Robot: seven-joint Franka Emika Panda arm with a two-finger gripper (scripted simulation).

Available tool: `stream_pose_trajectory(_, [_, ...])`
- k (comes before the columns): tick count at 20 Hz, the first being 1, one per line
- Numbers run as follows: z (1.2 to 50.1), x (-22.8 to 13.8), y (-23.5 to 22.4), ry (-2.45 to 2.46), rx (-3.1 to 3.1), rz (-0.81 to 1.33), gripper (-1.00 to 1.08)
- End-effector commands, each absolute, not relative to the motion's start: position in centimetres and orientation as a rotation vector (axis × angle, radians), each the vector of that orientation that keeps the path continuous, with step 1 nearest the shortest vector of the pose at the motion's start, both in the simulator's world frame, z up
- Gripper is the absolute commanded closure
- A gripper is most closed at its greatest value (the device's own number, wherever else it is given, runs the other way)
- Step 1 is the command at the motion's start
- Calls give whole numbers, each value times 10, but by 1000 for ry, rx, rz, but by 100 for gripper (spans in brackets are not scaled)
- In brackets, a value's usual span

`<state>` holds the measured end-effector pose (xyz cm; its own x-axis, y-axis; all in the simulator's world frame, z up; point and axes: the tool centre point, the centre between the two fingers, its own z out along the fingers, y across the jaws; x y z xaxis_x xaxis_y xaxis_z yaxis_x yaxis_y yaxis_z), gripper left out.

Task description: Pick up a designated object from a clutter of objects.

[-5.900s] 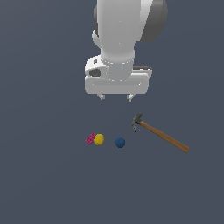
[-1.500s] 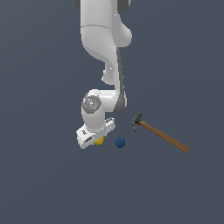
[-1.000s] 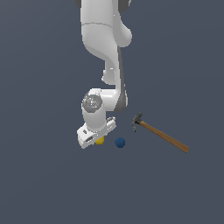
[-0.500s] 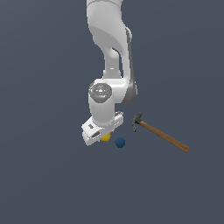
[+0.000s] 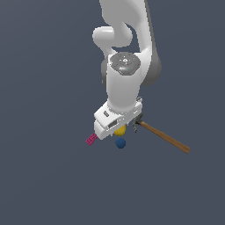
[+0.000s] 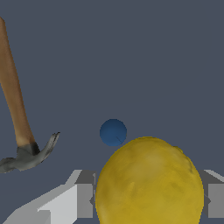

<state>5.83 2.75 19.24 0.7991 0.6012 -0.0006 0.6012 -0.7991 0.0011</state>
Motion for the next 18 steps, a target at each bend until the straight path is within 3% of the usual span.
stream_pose_trajectory(1, [220, 62, 44, 995, 2978, 0, 108])
stream_pose_trajectory(10, [307, 78, 96, 995, 2979, 0, 108])
stream_pose_trajectory(18, [351, 89, 123, 995, 2979, 0, 108])
